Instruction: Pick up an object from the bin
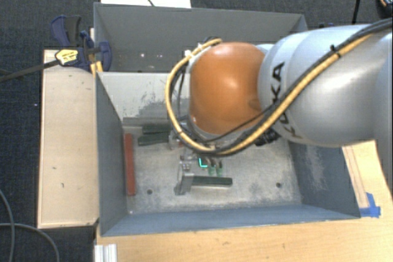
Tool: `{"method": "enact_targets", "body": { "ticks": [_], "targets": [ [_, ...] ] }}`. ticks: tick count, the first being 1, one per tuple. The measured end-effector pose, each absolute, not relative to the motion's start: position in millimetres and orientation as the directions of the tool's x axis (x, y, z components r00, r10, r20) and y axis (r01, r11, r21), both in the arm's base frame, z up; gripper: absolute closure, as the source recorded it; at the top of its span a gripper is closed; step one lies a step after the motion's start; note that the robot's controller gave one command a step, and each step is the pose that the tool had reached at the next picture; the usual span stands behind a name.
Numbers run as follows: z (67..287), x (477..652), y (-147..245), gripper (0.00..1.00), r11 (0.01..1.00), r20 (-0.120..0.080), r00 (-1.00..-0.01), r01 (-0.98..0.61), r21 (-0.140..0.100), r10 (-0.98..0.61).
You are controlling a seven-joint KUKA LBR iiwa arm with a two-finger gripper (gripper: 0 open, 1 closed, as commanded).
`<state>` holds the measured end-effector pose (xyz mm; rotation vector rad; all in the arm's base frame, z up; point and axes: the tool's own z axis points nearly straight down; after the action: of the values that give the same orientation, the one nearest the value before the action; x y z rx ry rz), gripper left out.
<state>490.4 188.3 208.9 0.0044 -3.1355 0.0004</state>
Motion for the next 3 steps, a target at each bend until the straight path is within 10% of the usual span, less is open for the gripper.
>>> {"method": "enact_targets", "body": {
  "ticks": [2,3],
  "targets": [
    [75,523.5,104,0.00,0.939,0.003,-0.939,-0.343,-0.001,-0.343],
    [107,510.5,120,0.00,0.985,-0.004,-0.985,-0.171,0.002,-0.171]
  ]
}}
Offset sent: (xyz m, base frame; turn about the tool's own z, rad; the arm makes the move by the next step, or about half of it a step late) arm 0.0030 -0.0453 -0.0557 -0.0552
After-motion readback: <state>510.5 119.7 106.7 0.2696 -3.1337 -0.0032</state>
